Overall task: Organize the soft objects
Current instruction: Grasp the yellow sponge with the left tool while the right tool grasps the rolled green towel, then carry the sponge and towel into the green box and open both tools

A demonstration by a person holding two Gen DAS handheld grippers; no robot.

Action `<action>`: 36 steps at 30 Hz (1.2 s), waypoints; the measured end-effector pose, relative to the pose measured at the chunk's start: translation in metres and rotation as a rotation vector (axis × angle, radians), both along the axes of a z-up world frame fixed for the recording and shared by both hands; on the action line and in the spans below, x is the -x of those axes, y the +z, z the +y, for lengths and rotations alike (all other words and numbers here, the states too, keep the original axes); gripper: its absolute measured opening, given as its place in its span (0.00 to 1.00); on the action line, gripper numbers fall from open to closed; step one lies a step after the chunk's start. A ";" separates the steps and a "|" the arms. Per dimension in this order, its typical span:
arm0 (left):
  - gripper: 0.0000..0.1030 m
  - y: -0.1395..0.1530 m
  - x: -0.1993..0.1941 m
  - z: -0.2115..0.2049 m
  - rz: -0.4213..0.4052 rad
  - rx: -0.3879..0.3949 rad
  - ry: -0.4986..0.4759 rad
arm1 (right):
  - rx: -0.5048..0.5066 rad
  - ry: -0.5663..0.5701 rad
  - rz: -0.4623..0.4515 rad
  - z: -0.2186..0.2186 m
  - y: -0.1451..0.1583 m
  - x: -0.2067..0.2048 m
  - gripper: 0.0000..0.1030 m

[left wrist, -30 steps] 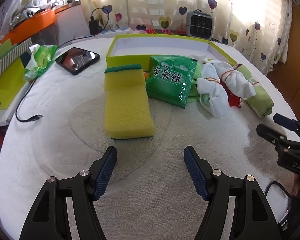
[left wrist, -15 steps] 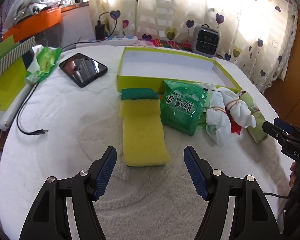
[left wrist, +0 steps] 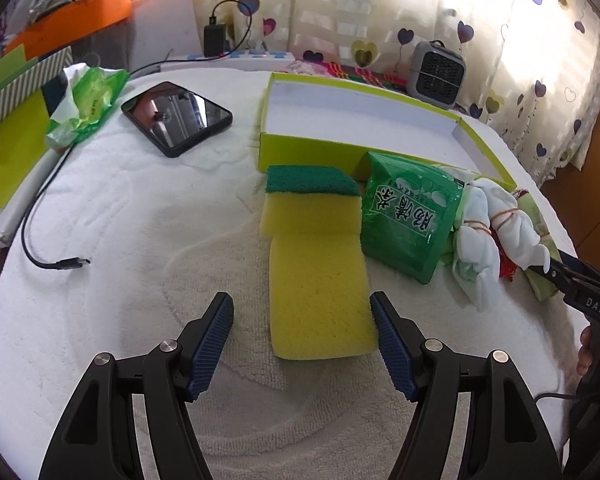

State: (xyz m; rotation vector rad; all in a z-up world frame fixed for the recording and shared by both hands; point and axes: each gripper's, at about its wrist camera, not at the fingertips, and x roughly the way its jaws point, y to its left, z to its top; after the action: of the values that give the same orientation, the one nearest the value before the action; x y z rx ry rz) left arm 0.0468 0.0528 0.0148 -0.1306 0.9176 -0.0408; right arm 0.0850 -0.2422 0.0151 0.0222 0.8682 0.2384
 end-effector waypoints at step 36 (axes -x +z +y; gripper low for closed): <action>0.44 0.046 0.014 0.004 -0.091 0.064 -0.096 | -0.059 -0.025 -0.121 -0.003 0.045 0.023 0.35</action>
State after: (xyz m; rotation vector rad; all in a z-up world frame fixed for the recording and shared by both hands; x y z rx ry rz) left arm 0.0332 0.0563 0.0610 -0.1428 0.8312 -0.1635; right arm 0.0620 -0.2448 0.0601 0.0731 0.7399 0.2396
